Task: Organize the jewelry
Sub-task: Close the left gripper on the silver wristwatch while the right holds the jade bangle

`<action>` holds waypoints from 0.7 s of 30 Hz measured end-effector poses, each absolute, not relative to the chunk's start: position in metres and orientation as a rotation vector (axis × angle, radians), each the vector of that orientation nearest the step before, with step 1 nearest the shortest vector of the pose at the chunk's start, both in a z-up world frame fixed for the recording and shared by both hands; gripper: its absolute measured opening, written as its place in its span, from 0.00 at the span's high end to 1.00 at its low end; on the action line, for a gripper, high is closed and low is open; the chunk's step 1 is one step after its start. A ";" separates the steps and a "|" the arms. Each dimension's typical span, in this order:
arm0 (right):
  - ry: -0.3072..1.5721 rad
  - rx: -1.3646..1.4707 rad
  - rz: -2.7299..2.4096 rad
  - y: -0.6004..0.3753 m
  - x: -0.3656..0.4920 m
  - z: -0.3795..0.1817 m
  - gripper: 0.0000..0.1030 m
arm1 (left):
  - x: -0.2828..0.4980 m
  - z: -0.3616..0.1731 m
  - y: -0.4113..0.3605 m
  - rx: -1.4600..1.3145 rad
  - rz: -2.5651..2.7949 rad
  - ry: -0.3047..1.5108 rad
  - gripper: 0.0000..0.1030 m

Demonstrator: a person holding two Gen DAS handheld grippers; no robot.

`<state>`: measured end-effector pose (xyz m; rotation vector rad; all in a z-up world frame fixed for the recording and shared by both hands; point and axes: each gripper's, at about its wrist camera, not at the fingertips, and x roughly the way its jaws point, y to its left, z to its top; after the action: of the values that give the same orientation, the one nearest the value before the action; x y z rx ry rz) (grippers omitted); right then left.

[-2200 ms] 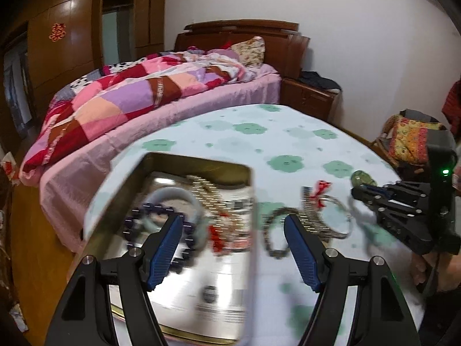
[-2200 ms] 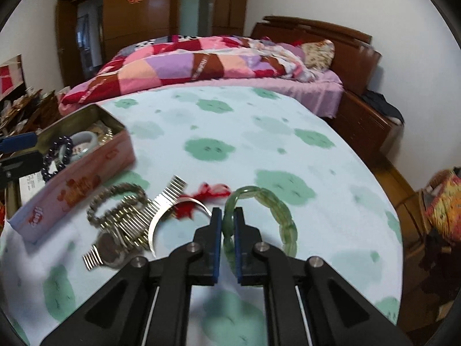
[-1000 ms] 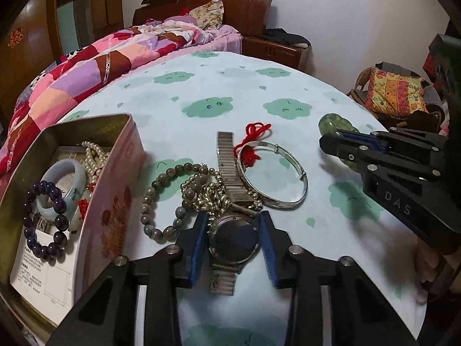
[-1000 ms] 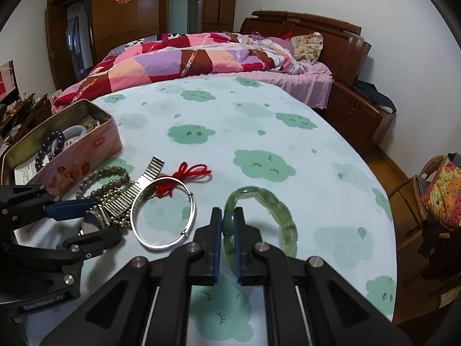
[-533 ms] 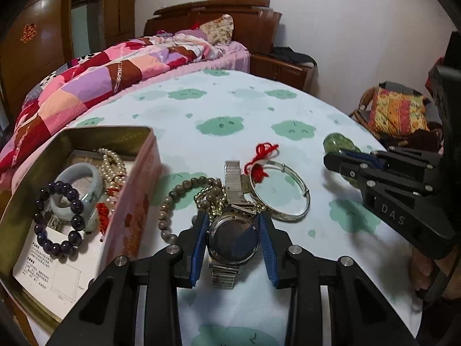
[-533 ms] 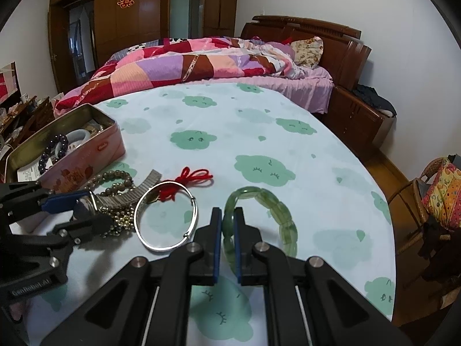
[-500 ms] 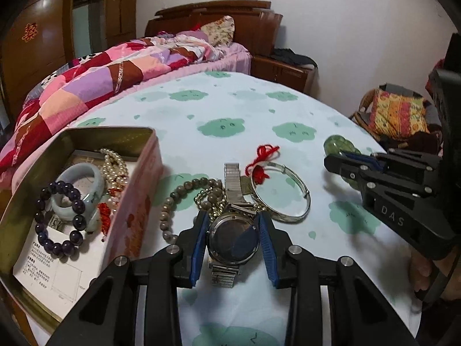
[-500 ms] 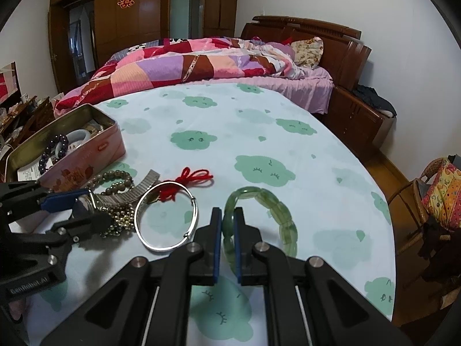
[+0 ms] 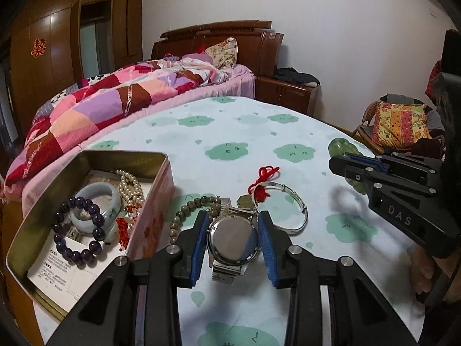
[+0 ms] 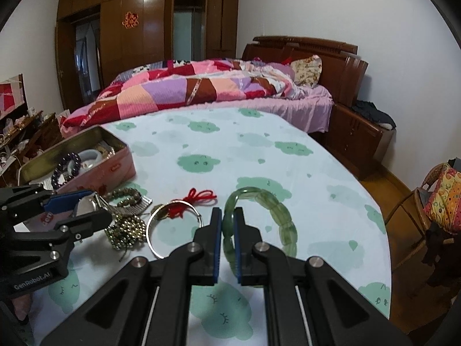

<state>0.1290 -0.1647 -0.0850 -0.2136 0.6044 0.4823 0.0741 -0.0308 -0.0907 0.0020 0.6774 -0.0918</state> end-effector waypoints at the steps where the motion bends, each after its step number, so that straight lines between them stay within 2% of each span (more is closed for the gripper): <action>1: 0.596 -0.210 0.487 -0.165 0.128 -0.084 0.91 | 0.074 -0.091 -0.030 0.003 -0.089 0.675 0.65; 21: 0.513 -0.189 0.502 -0.168 0.118 -0.076 0.91 | 0.068 -0.085 -0.025 -0.039 -0.092 0.620 0.67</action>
<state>0.1182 -0.1681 -0.0762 -0.1895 0.5131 0.5021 0.0679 -0.0247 -0.0853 -0.0387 0.6202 -0.0918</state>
